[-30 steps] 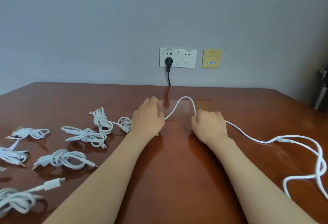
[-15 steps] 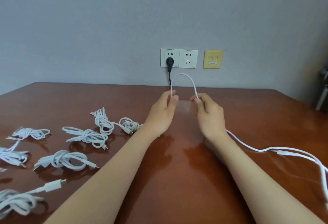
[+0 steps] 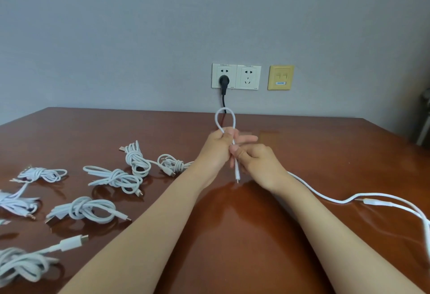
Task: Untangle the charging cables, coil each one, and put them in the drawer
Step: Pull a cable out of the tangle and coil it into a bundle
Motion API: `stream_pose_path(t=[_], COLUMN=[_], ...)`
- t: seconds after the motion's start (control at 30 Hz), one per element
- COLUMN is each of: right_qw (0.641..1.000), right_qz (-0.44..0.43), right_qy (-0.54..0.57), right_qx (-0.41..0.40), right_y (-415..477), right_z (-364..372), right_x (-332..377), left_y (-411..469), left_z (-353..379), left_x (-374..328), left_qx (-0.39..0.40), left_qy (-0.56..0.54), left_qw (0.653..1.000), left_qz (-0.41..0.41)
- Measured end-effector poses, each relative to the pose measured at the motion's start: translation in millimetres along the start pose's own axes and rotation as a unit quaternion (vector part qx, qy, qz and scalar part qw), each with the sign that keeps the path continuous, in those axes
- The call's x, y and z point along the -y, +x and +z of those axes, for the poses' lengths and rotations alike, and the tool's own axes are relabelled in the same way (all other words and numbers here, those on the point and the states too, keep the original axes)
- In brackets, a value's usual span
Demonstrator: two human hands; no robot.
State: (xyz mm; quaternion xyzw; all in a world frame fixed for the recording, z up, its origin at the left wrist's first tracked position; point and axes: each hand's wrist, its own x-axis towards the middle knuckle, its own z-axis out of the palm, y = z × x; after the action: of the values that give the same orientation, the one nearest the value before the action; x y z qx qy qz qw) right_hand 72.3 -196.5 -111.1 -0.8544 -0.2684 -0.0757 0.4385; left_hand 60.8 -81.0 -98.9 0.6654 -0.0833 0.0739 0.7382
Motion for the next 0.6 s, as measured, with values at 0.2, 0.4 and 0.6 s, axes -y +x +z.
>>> stream_pose_path(t=[0.2, 0.4, 0.6], right_qw=[1.000, 0.997, 0.999], right_qz=[0.012, 0.015, 0.015], right_qy=[-0.029, -0.078, 0.029], right_qx=[0.000, 0.018, -0.040], right_y=[-2.1, -1.3, 2.2], right_z=[-6.2, -8.6, -23.2], right_x=[-0.1, -1.8, 2.4], left_y=[8.4, 9.0, 4.7], left_z=[-20.5, -40.0, -35.2], left_x=[-12.8, -15.7, -21.0], left_qx=[-0.113, -0.104, -0.066], left_qy=[-0.262, -0.120, 0.004], left_qw=[0.957, 0.977, 0.975], left_qz=[-0.047, -0.139, -0.213])
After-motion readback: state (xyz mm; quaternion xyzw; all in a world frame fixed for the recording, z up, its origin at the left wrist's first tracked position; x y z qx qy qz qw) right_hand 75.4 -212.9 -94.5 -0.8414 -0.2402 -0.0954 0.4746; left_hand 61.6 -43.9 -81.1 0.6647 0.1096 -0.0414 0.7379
